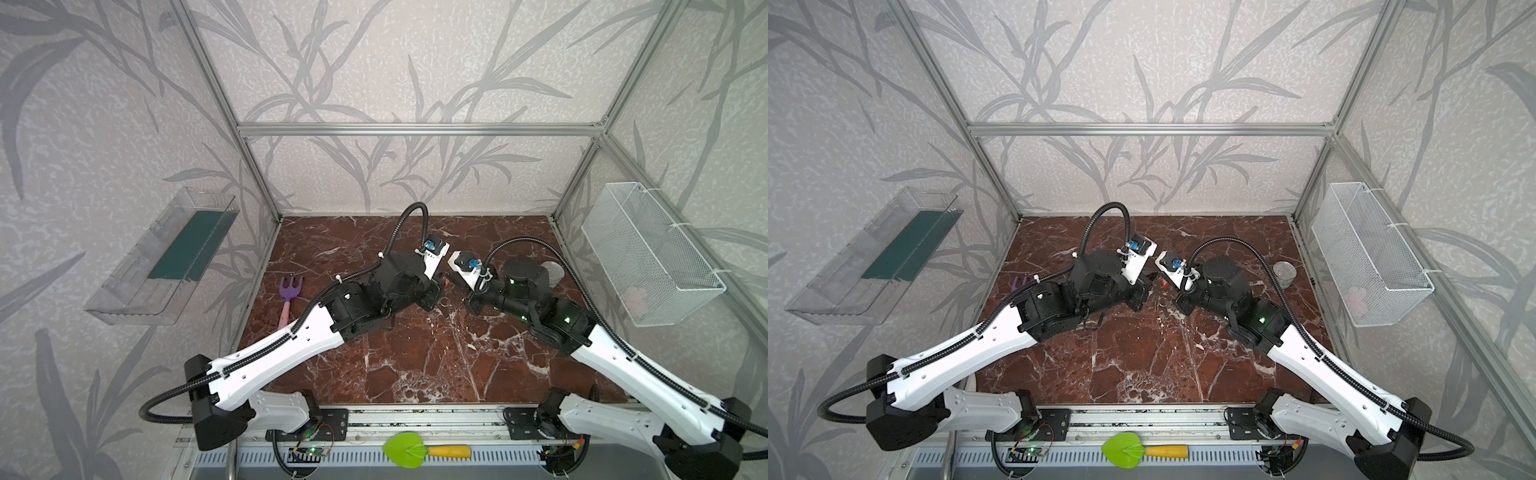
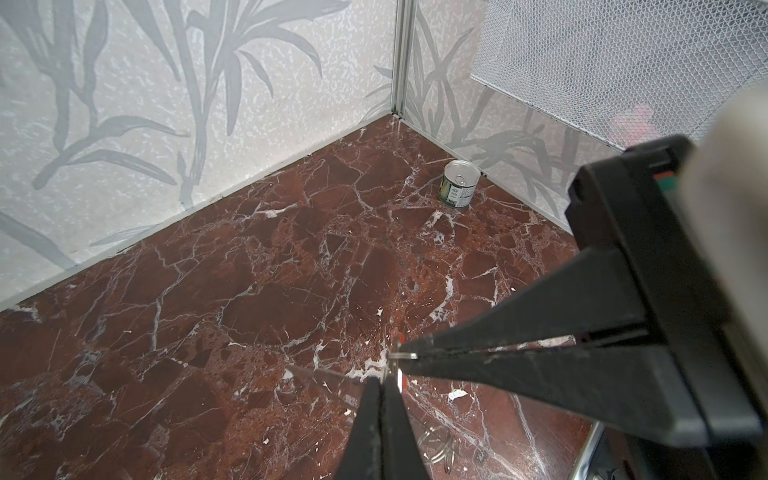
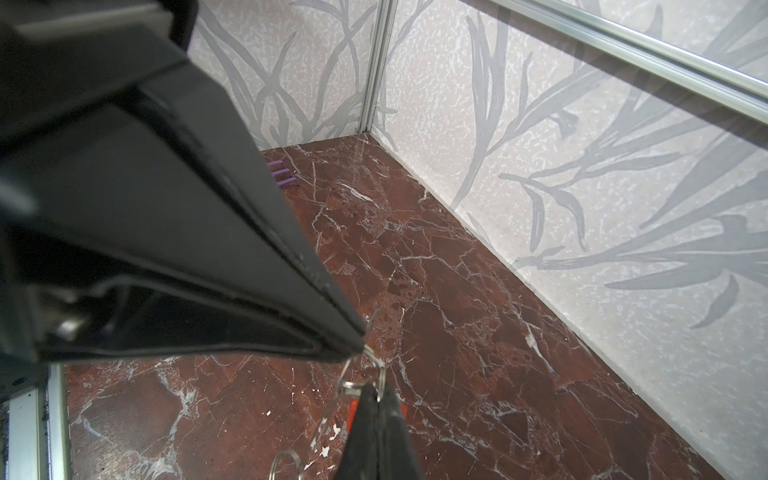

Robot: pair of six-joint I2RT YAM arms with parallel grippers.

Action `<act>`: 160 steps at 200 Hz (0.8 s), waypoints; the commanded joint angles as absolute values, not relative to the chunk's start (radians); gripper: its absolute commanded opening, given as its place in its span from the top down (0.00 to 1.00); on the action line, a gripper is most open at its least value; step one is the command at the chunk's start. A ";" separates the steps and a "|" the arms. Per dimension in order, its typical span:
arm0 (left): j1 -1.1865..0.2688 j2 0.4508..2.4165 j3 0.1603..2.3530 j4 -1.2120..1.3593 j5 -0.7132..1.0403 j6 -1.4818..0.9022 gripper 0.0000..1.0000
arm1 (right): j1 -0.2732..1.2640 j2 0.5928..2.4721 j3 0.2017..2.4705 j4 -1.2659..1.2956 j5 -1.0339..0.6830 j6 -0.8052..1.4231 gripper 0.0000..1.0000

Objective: Put the keys on the keyring

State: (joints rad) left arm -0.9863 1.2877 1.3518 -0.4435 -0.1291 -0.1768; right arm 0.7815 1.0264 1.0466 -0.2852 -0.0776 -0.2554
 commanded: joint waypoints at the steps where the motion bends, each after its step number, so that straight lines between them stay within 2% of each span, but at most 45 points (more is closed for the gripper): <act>1: -0.981 1.258 1.349 -0.378 -0.150 -0.192 1.00 | 0.788 1.022 1.042 -0.307 -0.153 -0.258 1.00; 160: -0.981 1.252 1.341 -0.363 -0.145 -0.200 1.00 | 0.799 1.025 1.047 -0.334 -0.233 -0.272 1.00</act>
